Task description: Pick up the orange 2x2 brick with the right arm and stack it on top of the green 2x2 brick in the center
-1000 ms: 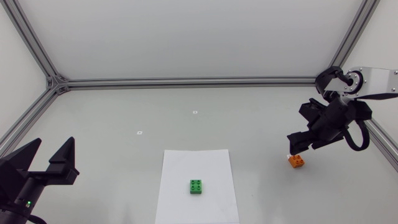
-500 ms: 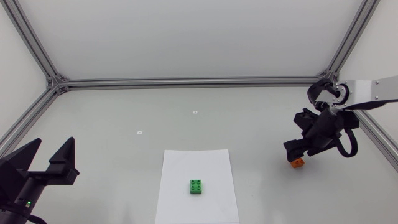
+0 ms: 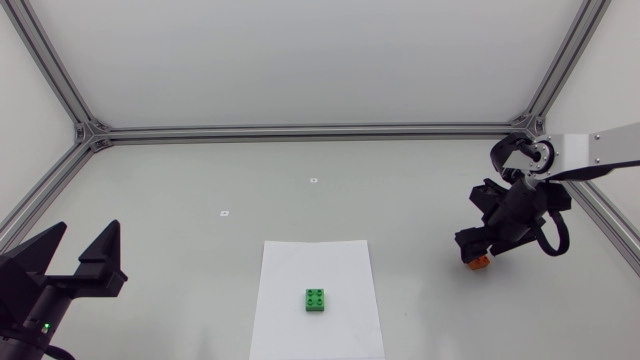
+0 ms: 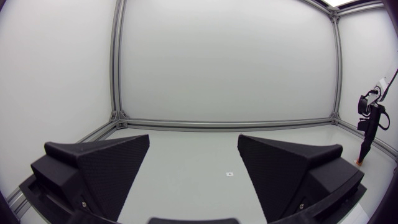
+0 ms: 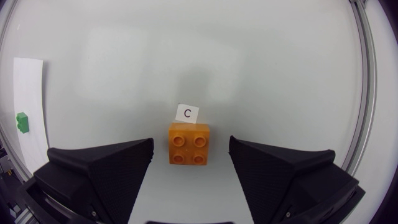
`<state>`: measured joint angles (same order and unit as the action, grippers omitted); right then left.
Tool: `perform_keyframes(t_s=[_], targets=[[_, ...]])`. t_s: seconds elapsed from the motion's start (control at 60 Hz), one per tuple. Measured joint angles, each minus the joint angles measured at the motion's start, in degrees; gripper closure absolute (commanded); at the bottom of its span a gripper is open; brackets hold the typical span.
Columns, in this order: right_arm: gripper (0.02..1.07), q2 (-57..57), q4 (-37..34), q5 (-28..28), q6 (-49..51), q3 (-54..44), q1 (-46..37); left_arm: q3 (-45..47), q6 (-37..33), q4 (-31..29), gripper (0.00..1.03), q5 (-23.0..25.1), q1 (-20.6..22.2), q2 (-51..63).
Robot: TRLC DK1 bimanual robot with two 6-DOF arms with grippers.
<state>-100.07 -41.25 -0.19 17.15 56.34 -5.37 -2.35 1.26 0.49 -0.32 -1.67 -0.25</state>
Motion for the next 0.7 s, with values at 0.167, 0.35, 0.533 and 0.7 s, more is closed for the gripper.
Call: perform_keyframes(t_s=[0.167,0.35,0.533,0.7], targets=[[0.33,0.0,0.4,-0.9,-0.2,-0.2,0.0,0.0,0.0,0.0,0.04,0.0,0.0,0.0],[0.40,0.0,0.7,-1.3,-0.2,-0.3,-0.4,0.0,0.0,0.0,0.04,0.0,0.0,0.0],[0.45,0.0,0.7,-1.3,-0.2,-0.6,-1.0,0.0,0.0,0.0,0.04,0.0,0.0,0.0],[0.47,0.0,0.8,-1.3,-0.2,-0.7,-1.1,0.0,0.0,0.0,0.04,0.0,0.0,0.0]])
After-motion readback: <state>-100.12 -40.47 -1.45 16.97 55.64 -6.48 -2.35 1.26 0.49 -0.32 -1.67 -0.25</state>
